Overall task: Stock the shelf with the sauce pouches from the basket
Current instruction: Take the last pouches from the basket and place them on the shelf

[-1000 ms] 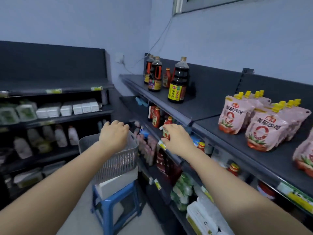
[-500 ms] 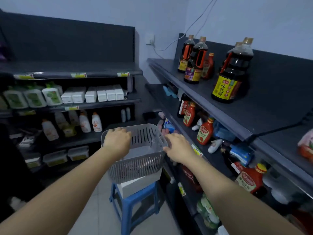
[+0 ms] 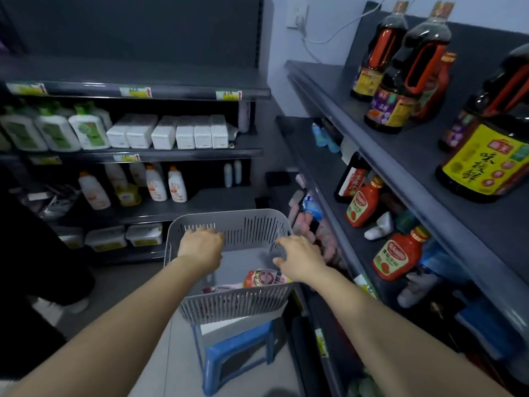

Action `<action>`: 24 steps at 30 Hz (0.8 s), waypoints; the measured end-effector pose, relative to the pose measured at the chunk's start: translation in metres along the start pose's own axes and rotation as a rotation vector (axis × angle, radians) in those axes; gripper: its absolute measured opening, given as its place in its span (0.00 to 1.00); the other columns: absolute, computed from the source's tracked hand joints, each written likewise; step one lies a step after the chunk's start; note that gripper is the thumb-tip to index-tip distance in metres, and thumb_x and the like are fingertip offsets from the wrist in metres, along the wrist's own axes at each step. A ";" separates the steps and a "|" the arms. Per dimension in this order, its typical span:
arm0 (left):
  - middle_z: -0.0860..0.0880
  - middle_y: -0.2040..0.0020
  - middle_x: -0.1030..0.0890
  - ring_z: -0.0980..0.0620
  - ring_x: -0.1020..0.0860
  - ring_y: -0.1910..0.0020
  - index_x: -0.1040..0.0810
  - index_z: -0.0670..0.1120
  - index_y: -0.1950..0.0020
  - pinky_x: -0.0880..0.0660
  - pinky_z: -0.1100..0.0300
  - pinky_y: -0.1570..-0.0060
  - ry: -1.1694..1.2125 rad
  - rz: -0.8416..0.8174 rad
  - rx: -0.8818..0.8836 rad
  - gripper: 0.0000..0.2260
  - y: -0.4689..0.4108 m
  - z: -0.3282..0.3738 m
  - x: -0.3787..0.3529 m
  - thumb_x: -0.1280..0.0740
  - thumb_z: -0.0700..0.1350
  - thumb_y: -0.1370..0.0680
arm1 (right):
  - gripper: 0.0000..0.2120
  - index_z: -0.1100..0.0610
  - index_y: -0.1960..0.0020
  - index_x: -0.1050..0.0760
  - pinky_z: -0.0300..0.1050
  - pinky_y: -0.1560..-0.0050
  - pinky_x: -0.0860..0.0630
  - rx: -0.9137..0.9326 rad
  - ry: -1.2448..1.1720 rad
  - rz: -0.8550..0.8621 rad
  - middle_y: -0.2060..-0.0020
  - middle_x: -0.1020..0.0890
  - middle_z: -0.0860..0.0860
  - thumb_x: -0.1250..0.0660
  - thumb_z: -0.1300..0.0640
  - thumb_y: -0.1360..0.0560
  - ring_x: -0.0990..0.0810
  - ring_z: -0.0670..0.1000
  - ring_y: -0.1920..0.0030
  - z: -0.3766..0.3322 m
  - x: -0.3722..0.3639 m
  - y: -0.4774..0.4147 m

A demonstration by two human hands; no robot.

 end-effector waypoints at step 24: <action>0.46 0.36 0.25 0.46 0.27 0.36 0.29 0.48 0.33 0.30 0.51 0.40 0.089 -0.629 -0.077 0.18 -0.101 0.038 -0.252 0.37 0.49 0.22 | 0.25 0.58 0.31 0.32 0.51 0.33 0.33 -0.098 0.170 -0.564 0.31 0.31 0.59 0.34 0.50 0.25 0.34 0.60 0.31 0.067 -0.196 -0.139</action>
Point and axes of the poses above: each hand's wrist, its own y-axis away from the middle knuckle, its own x-axis out of the back of the hand, z = x × y, the point moved 9 cm from there along -y, towards the middle knuckle
